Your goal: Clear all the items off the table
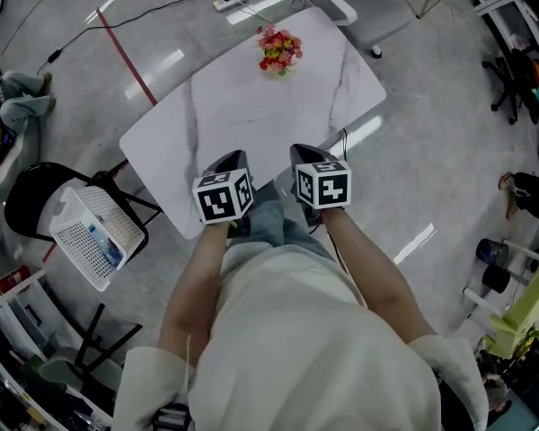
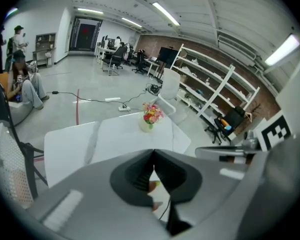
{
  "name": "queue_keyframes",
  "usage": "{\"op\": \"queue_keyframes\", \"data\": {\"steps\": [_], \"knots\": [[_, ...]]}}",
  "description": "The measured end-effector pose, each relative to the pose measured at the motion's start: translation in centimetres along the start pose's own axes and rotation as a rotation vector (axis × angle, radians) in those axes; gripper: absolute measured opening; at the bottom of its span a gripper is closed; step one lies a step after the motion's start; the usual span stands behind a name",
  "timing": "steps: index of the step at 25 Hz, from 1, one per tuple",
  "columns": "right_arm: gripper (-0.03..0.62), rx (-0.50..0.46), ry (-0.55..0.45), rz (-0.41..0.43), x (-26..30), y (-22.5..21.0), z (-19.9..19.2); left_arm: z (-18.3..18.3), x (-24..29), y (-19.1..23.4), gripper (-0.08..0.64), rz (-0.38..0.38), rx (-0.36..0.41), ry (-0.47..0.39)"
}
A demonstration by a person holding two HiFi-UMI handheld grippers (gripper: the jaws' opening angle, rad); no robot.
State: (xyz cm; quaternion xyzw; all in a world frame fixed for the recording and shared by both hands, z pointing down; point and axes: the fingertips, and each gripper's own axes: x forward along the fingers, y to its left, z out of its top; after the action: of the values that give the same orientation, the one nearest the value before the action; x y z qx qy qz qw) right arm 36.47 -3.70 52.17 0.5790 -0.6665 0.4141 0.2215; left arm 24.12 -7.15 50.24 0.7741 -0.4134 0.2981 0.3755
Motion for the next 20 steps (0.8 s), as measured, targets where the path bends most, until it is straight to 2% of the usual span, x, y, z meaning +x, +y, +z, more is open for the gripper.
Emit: {"op": "queue_keyframes", "data": {"steps": [14, 20], "knots": [[-0.002, 0.032, 0.017, -0.06, 4.9, -3.7, 6.9, 7.4, 6.0, 0.8, 0.008, -0.026, 0.027, 0.031], [0.0, 0.012, 0.048, -0.074, 7.7, -4.6, 8.4, 9.8, 8.4, 1.9, 0.008, -0.028, 0.017, 0.038]]}}
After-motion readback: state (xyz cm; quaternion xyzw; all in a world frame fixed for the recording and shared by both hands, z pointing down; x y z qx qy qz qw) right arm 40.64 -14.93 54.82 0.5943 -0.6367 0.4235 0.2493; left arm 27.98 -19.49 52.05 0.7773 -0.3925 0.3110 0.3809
